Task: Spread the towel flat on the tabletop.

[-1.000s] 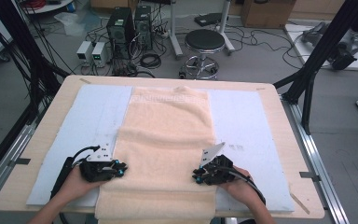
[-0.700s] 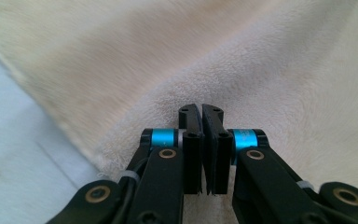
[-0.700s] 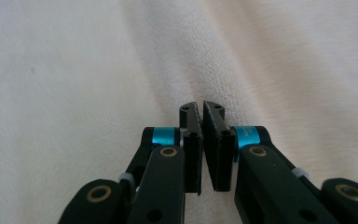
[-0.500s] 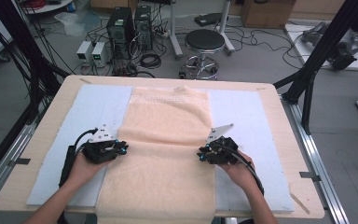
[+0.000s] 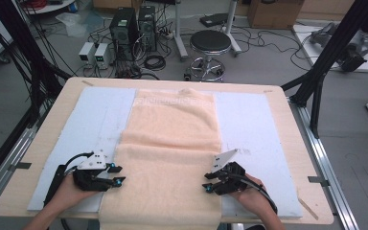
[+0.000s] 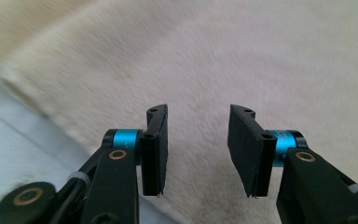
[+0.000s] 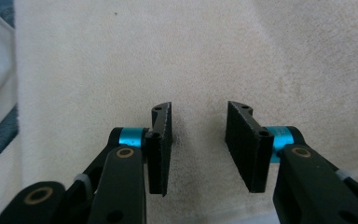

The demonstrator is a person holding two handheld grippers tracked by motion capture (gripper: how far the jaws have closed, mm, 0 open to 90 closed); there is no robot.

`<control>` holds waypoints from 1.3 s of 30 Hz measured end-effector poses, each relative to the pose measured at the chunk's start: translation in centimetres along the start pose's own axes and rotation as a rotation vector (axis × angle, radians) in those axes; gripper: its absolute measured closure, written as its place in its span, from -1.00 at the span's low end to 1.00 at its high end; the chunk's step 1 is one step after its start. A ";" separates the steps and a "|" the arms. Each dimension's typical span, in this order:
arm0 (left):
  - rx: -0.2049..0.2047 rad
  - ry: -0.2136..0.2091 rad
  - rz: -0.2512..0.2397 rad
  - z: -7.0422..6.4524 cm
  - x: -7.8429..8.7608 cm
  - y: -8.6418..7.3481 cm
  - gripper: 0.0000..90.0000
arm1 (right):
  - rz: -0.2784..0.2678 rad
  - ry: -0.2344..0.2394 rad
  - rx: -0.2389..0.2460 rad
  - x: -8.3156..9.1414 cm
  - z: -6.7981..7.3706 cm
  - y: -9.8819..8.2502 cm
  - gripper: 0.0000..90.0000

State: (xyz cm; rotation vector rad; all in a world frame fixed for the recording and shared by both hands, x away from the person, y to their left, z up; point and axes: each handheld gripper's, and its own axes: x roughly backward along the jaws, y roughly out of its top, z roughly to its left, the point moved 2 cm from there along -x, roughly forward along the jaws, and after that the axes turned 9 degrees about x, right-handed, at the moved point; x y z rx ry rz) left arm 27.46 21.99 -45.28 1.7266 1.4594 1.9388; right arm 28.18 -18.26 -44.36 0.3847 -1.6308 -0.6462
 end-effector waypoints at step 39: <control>0.019 -0.077 -0.008 -1.9 1.1 -1.4 0.68 | -0.036 0.048 -0.008 0.4 0.8 -0.6 0.90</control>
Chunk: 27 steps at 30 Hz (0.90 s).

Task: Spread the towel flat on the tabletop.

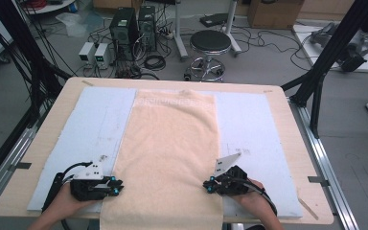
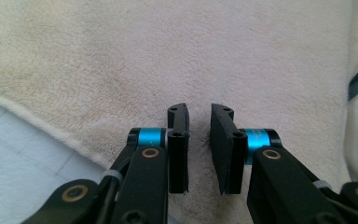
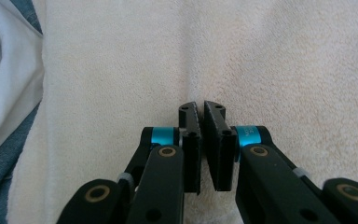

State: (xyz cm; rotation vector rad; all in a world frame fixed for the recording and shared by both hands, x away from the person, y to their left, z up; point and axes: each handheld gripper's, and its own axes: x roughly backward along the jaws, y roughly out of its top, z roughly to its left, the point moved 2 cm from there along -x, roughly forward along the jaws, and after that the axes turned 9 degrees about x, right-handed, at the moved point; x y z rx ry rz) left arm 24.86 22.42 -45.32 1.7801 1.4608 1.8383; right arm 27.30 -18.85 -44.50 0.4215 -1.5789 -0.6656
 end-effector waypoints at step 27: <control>0.095 0.097 -0.126 2.2 0.0 3.5 -0.40 | -0.121 -0.181 -0.157 2.8 -3.6 0.6 -0.31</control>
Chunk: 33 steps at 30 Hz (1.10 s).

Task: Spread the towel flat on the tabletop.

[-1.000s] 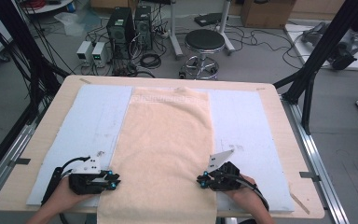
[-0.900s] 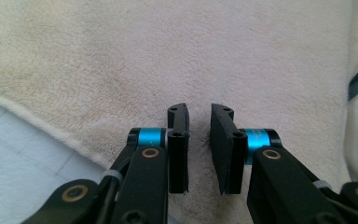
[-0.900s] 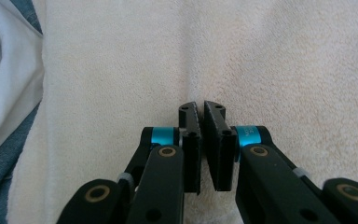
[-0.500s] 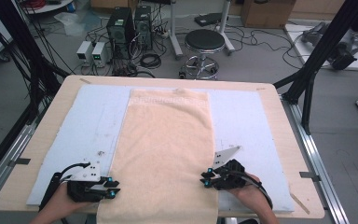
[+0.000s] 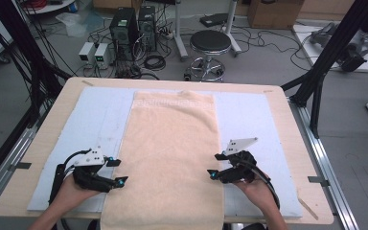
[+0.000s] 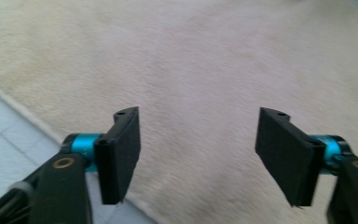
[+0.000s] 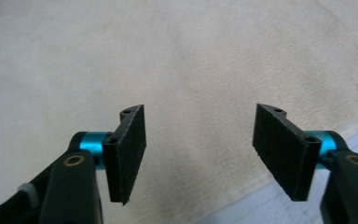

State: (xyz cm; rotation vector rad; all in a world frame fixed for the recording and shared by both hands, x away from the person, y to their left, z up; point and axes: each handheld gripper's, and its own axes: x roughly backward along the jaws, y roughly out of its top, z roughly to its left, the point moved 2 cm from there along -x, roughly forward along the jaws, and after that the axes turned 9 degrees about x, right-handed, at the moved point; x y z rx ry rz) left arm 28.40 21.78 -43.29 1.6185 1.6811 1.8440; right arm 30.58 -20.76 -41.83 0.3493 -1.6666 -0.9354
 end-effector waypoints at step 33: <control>0.061 0.131 -0.069 4.8 0.1 8.1 -0.86 | -0.045 -0.110 -0.019 0.1 -7.0 5.2 -0.64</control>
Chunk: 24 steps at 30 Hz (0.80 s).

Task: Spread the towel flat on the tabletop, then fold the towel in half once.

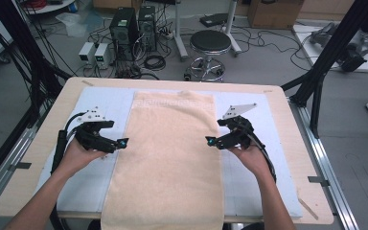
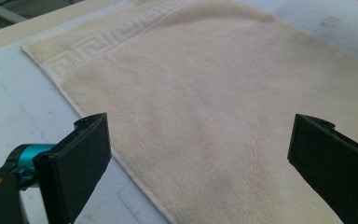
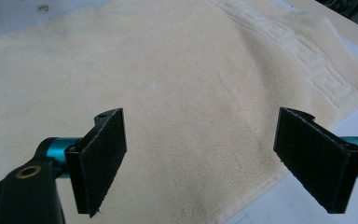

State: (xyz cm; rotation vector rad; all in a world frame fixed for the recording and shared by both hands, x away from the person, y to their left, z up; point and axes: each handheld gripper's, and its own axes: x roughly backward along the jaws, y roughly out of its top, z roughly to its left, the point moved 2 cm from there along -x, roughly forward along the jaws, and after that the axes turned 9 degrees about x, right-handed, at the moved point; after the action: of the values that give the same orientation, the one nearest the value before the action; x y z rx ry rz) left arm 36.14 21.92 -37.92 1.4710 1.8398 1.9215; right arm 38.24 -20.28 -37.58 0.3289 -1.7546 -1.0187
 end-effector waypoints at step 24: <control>0.078 0.032 0.030 5.0 -4.4 2.9 -0.83 | 0.066 -0.065 -0.035 -3.1 -6.1 1.7 -0.62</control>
State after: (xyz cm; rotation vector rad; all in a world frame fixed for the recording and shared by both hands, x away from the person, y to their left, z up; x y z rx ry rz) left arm 43.31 21.88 -38.99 1.5075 1.9389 1.9183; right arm 45.24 -20.22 -37.63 0.2162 -1.7920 -1.0212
